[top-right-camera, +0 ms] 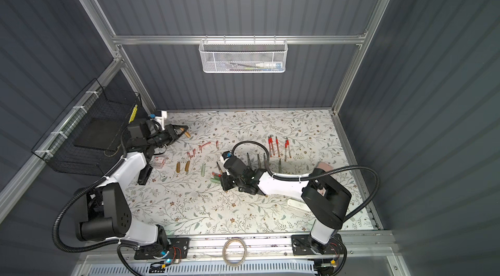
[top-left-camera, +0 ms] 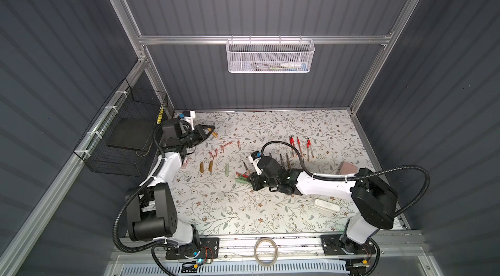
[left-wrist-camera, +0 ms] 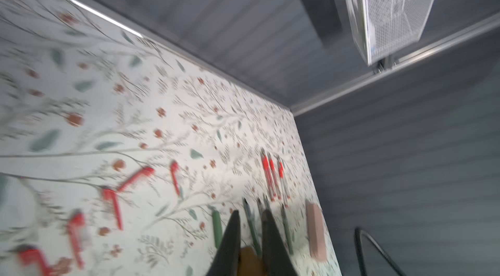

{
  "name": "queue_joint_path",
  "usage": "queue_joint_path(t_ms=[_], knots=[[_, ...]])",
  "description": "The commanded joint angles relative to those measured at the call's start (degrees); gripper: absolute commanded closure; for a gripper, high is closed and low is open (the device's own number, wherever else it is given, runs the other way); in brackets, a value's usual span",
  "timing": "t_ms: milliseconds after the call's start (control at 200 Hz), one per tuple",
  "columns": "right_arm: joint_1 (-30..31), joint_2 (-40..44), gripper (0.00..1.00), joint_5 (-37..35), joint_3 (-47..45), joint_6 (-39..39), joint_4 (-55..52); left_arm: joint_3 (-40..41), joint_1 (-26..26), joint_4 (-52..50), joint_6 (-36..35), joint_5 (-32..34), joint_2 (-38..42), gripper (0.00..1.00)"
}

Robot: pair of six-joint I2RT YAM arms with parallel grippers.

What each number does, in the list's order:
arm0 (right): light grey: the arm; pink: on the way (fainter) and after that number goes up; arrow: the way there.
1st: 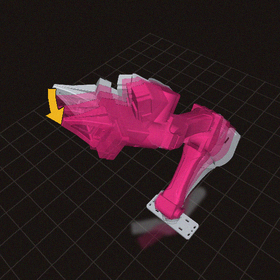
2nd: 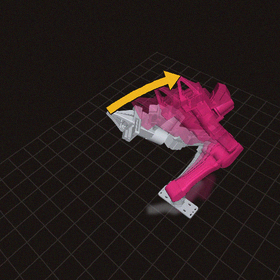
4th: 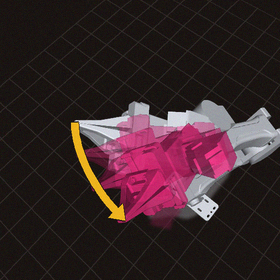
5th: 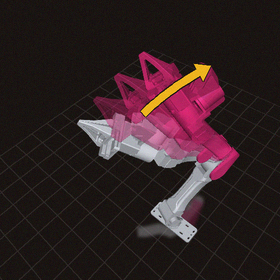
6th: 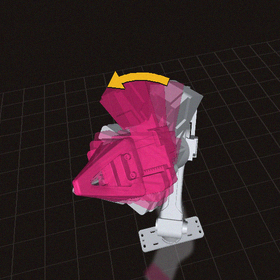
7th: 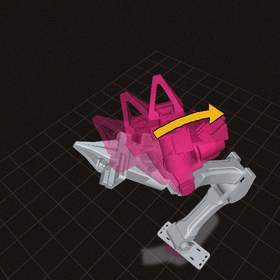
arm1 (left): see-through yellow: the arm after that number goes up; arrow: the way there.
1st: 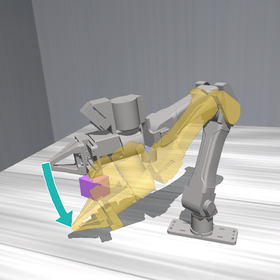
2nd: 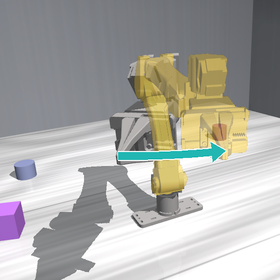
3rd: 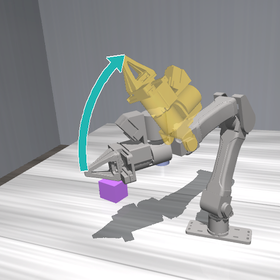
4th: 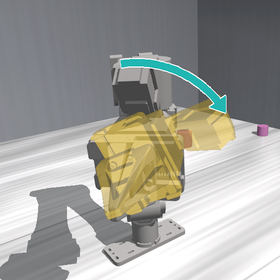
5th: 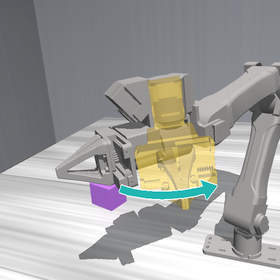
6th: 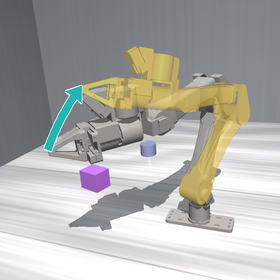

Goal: Remove pen caps from pens
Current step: Open the pen cap on the pen, then place the pen cap at the middle-left of the table.

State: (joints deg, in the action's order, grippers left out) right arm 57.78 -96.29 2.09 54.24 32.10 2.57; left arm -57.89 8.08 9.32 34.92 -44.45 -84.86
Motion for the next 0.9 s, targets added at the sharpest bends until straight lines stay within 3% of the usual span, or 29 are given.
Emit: queue_joint_path(t_ms=[0,400,520,700,896], knots=[[0.1,1.6,1.00,-2.2,-0.7,1.6,-2.4,-1.1,-0.1,-1.0,-1.5,2.8,0.9,1.00],[-3.0,12.5,1.00,-6.9,-7.2,0.9,-4.3,-1.4,-0.8,-26.9,-19.5,7.4,1.6,1.00],[-5.3,15.4,1.00,-6.7,-8.1,0.8,-6.7,1.5,-2.4,-26.9,-21.6,10.5,0.5,1.00],[-9.3,21.6,1.00,-6.5,-11.3,0.3,-8.6,0.4,-9.3,-32.3,-32.5,19.6,-2.5,1.00],[-13.4,27.2,1.00,-7.4,-14.3,1.3,-11.5,-0.4,-10.7,-32.9,-33.5,23.9,-7.2,1.00]])
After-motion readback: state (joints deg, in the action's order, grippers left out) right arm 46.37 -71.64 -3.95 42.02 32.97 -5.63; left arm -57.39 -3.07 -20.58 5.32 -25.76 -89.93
